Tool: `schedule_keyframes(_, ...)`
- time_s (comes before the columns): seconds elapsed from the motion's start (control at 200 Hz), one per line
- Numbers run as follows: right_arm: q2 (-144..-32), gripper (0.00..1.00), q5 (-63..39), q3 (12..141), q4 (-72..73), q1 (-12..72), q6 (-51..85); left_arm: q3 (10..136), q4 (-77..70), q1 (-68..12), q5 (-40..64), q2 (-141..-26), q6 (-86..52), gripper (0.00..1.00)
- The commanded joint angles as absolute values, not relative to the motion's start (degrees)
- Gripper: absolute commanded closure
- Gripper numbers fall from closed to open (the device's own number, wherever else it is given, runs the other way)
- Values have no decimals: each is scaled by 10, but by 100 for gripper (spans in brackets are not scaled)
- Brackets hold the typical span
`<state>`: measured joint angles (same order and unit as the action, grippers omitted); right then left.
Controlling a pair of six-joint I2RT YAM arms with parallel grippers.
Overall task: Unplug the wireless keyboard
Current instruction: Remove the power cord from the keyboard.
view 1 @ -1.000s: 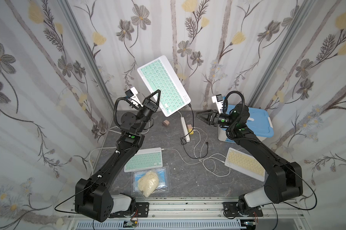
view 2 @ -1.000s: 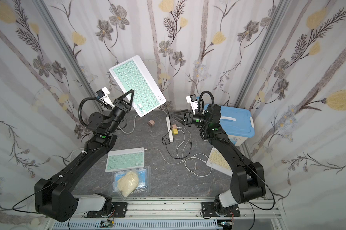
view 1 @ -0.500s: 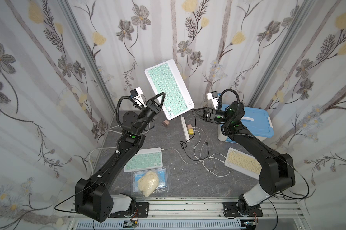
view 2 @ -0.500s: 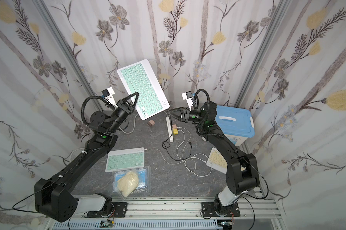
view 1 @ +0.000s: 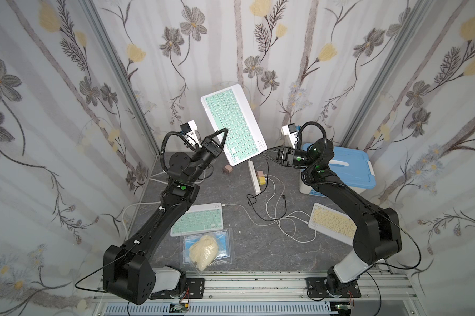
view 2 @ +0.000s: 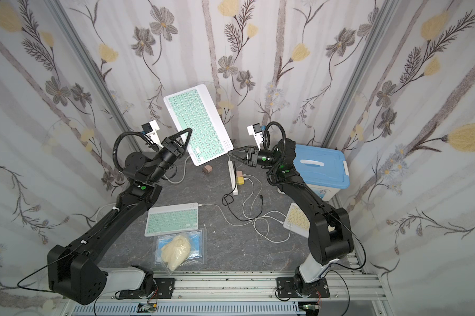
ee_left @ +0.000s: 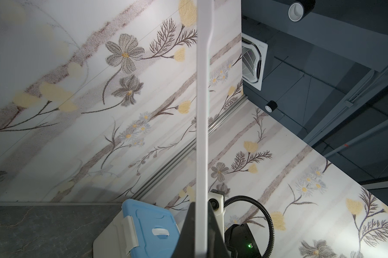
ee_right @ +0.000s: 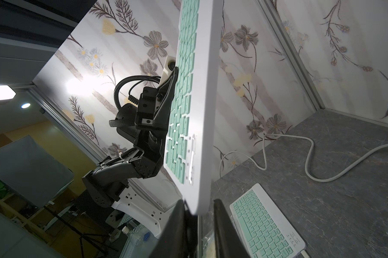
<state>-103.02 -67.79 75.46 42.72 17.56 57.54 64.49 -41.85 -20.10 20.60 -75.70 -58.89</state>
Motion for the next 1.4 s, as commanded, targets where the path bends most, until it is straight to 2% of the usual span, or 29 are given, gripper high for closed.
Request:
schedule_keyframes(0.0, -1034, 75, -677, 757, 441, 178, 580, 651, -457, -201, 200, -753, -592, 100)
schedule_keyframes(0.24, -1034, 100, -676, 754, 430, 179, 573, 649, -453, -201, 188, -747, -582, 100)
schedule_keyframes(0.46, -1029, 100, -680, 739, 418, 181, 548, 651, -451, -201, 152, -740, -567, 100)
schedule_keyframes(0.754, -999, 100, -708, 703, 337, 185, 446, 702, -465, -197, 143, -774, -572, 100)
schedule_keyframes(1.069, -980, 100, -720, 671, 344, 183, 432, 693, -523, -197, 100, -793, -595, 100)
schedule_keyframes(1.394, -990, 100, -709, 654, 402, 192, 473, 679, -537, -199, 71, -786, -590, 100)
